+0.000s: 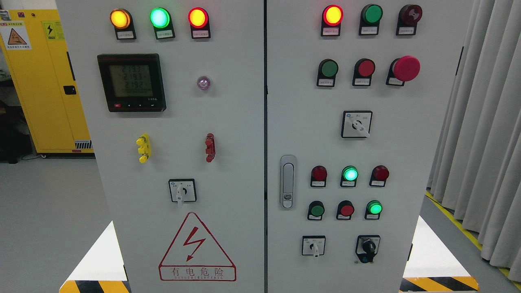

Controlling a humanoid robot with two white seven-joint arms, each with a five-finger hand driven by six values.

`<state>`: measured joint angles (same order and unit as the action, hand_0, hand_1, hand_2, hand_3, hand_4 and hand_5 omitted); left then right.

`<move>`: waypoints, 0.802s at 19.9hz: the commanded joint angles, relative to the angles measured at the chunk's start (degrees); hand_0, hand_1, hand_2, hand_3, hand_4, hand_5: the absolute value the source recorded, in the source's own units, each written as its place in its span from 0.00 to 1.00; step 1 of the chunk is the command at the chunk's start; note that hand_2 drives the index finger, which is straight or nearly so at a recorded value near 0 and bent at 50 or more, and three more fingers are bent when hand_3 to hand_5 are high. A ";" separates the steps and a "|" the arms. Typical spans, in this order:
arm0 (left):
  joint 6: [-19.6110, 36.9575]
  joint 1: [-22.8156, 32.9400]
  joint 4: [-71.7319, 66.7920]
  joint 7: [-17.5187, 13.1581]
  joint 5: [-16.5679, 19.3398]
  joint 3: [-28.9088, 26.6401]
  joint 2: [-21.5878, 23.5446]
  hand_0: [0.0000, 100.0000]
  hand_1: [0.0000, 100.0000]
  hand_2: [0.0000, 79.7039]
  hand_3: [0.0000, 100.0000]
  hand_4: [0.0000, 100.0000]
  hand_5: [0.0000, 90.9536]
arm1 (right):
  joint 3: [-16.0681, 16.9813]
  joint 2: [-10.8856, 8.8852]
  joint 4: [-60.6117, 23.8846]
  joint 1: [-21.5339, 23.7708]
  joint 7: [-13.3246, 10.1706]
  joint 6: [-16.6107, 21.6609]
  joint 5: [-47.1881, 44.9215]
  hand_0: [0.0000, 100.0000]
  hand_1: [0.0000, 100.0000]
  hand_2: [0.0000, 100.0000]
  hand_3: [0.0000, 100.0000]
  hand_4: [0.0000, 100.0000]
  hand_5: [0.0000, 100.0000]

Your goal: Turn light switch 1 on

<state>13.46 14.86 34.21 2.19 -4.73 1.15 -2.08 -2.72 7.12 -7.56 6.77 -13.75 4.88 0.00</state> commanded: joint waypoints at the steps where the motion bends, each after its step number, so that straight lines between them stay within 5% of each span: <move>1: 0.16 2.19 36.50 0.27 4.19 -8.26 0.94 0.30 0.39 0.10 0.20 0.34 0.09 | 0.00 0.00 0.00 0.00 0.04 -0.05 -1.67 0.00 0.50 0.04 0.00 0.00 0.00; 10: -2.99 2.98 62.62 0.45 5.26 -7.56 1.20 0.26 0.57 0.39 0.49 0.69 0.61 | 0.00 0.00 0.00 0.00 0.04 -0.05 -1.67 0.00 0.50 0.04 0.00 0.00 0.00; 16: -4.85 2.20 71.95 0.45 5.26 -6.34 1.38 0.16 0.63 0.58 0.64 0.82 0.78 | 0.00 0.00 0.00 0.00 -0.05 -0.05 -1.67 0.00 0.50 0.04 0.00 0.00 0.00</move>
<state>9.15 17.45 80.65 2.89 -0.24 -4.50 -0.48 -2.72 7.12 -7.56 6.77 -13.74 4.88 0.00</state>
